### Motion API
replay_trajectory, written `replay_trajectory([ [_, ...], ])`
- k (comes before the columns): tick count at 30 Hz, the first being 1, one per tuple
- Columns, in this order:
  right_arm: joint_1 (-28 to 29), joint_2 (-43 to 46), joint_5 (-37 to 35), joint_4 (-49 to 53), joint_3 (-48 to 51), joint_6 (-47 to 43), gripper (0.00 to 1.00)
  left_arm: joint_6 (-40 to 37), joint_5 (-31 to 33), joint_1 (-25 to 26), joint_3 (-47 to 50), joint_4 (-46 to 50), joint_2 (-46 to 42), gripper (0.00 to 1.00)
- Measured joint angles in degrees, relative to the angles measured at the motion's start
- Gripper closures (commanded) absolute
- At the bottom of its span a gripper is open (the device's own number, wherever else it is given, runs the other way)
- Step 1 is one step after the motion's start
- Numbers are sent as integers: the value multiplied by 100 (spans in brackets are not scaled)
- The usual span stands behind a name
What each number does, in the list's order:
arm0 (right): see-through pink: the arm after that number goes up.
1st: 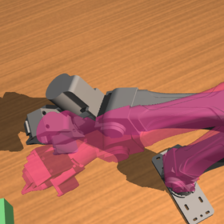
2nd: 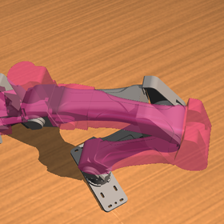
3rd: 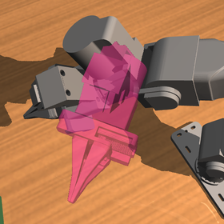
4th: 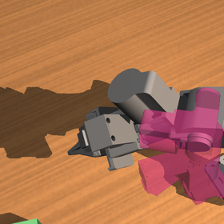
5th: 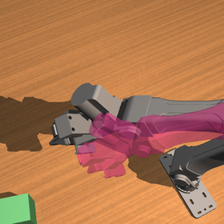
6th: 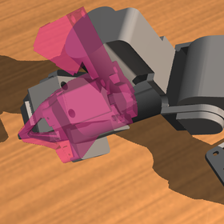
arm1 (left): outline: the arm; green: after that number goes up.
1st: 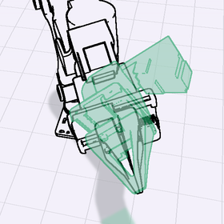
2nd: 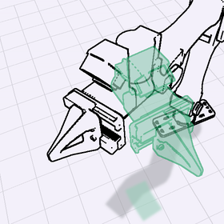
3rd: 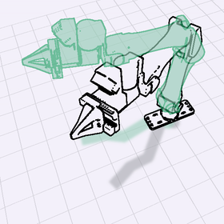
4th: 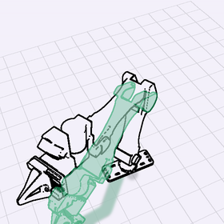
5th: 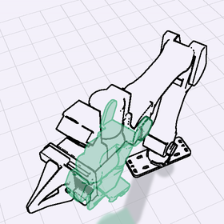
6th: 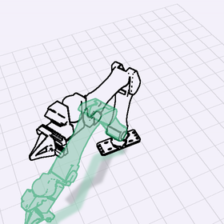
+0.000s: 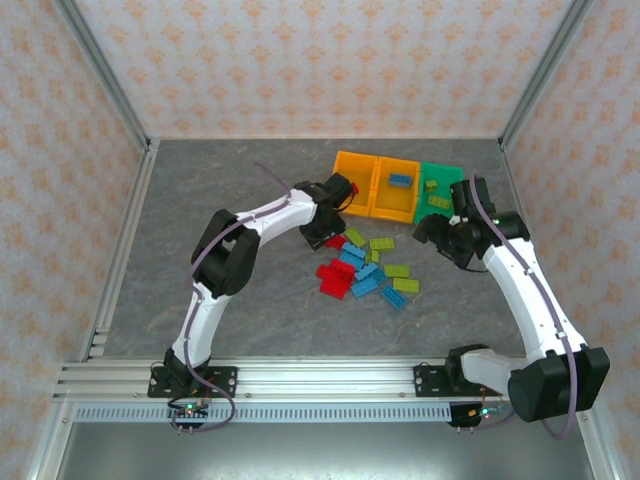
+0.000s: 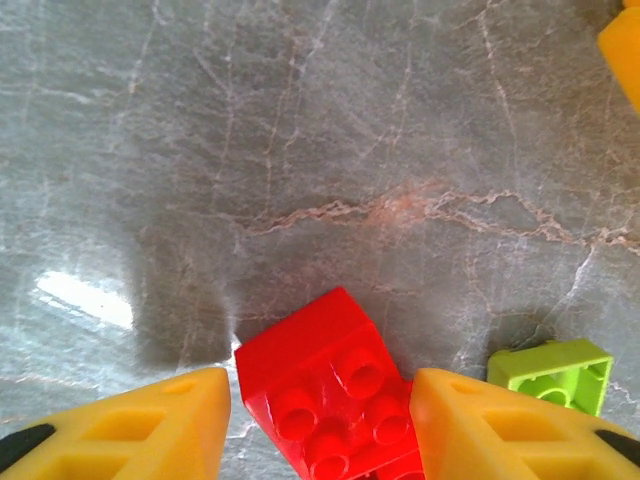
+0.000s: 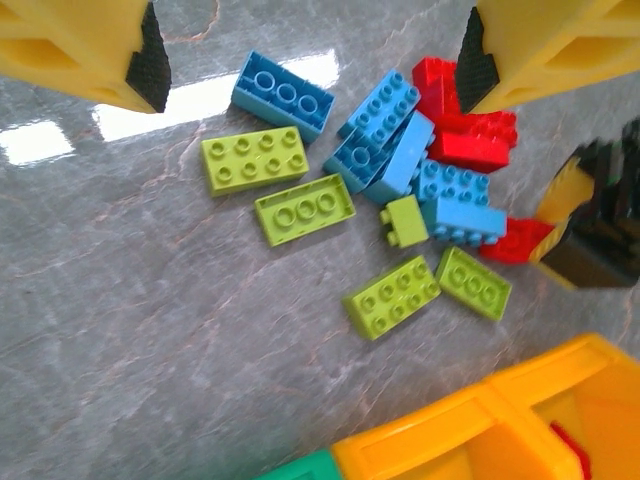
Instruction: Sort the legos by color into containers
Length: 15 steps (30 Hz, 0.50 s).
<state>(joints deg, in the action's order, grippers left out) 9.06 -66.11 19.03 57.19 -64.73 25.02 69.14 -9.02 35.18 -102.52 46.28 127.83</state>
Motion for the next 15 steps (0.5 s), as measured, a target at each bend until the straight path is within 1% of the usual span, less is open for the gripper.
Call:
replay_trajectory([
  [3,66,4,588,-28,0,-256,24,-15,-83,-22,-9,13,140,40],
  [5,188,9,901,-39,0,-393,24,-17,-127,-37,-79,44,177,40],
  [8,293,9,1226,-42,0,-505,24,-66,-151,-48,-195,127,247,51],
  [10,291,20,1305,-39,0,-540,24,-107,-157,-74,-267,245,273,59],
  [15,291,61,1403,-39,0,-566,24,-227,-212,-107,-354,348,284,74],
])
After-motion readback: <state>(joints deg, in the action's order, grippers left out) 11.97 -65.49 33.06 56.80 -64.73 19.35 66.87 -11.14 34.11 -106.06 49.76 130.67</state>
